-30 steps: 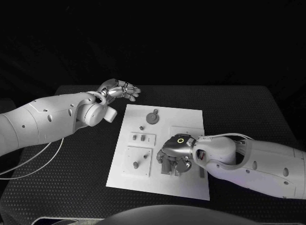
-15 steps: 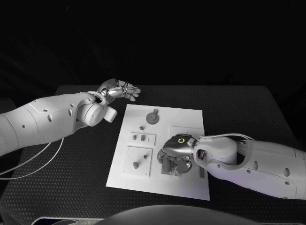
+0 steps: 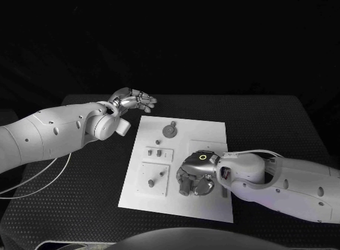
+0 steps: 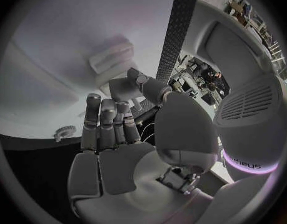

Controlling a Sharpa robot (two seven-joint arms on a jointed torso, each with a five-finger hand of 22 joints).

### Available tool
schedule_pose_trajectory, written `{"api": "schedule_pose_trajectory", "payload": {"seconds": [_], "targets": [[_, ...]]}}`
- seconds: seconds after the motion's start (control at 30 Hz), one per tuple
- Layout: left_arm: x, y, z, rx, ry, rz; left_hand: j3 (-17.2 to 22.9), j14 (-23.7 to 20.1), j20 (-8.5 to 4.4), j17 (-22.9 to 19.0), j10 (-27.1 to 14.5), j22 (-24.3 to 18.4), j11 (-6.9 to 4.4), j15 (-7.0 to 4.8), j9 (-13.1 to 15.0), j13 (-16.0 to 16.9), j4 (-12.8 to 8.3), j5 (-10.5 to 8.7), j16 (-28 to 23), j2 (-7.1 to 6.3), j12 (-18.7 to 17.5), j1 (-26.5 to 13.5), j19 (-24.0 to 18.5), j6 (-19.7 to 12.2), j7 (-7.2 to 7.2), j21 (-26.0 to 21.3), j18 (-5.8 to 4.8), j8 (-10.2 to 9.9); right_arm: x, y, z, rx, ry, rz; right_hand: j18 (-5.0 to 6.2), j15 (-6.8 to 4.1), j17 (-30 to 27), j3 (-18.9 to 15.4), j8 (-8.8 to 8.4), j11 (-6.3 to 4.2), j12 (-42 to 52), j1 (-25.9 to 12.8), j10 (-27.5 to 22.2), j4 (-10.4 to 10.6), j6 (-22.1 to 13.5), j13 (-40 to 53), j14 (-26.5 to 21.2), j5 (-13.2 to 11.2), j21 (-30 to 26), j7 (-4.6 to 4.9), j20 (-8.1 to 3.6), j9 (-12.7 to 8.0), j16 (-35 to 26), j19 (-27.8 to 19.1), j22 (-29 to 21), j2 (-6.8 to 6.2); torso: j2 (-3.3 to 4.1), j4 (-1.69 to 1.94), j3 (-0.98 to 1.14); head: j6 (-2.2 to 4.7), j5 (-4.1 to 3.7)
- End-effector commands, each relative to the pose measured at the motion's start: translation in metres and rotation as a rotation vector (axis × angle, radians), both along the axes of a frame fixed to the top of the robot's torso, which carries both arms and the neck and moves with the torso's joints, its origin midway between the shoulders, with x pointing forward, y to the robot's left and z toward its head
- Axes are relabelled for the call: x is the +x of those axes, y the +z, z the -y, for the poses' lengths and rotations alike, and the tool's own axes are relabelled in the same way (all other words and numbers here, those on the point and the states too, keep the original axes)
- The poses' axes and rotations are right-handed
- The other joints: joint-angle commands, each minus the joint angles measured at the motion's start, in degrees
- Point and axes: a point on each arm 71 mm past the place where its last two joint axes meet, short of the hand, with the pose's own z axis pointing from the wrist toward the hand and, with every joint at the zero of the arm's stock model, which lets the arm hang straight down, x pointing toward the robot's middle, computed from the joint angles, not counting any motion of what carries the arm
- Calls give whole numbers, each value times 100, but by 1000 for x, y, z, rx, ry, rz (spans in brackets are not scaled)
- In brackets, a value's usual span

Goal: Assemble the parts on the task board

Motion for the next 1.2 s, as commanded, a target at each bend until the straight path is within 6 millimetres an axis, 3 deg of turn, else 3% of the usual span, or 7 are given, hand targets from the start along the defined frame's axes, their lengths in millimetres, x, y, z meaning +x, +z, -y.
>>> {"api": "schedule_pose_trajectory", "payload": {"seconds": [0.03,0.27,0.57,0.67,0.83,1.2], "targets": [[0,0,2,-11,-17,-2,1,22,15,8,-10,8,9,22,-6,-6,36,-4,-22,38,32,2,35,-34,20,-33,-43,21,0,-1,0,-7,5,-14,-7,4,-10,-18,-20,-6,33,-10,20,-11,223,-9,38,11,13,189,-23,-8,18,23,34,28,0,-2,4,0,6],[0,0,2,-12,-18,-2,0,21,16,11,-12,10,10,23,-8,-7,37,-5,-27,40,32,1,35,-38,20,-36,-43,20,2,1,-1,-6,7,75,-7,1,-28,26,-47,-10,33,57,3,-16,219,-35,23,5,-4,184,-29,-36,13,10,24,6,0,-6,6,-2,-5],[0,0,3,-12,-23,-8,1,21,16,16,-14,13,11,24,-10,-8,42,-4,-32,49,33,-1,35,-40,21,-40,-43,20,0,5,-8,24,31,121,-7,-20,-89,610,-120,-52,50,586,-95,14,190,-108,-64,-5,-49,118,-5,-112,1,-47,6,-123,0,3,6,0,-1],[0,0,3,-12,-22,-7,0,20,17,17,-15,14,11,24,-11,-8,43,-5,-34,49,32,-2,34,-41,21,-41,-43,20,0,5,-7,21,33,120,-7,-29,-95,773,-173,-70,60,742,-125,8,88,-118,-86,-9,-49,63,-2,-134,8,-58,8,-88,1,1,2,-2,4],[0,0,3,-12,-23,-7,0,18,17,20,-18,16,12,25,-12,-9,41,-6,-37,48,32,0,33,-42,21,-44,-43,20,0,3,-7,6,33,106,-7,-37,-103,863,-201,-90,78,796,-166,32,4,-126,-111,-10,-39,9,15,-135,21,-80,21,-100,0,0,1,-3,11],[0,0,3,-12,-22,-8,-1,17,17,25,-22,19,13,26,-14,-11,40,-6,-43,48,32,2,32,-44,22,-48,-43,20,1,0,-4,-31,25,74,-7,-37,-111,793,-207,-91,113,708,-221,56,-62,-134,-148,-11,-12,6,39,-119,47,-117,48,-146,-1,-5,2,-14,-8]]}}
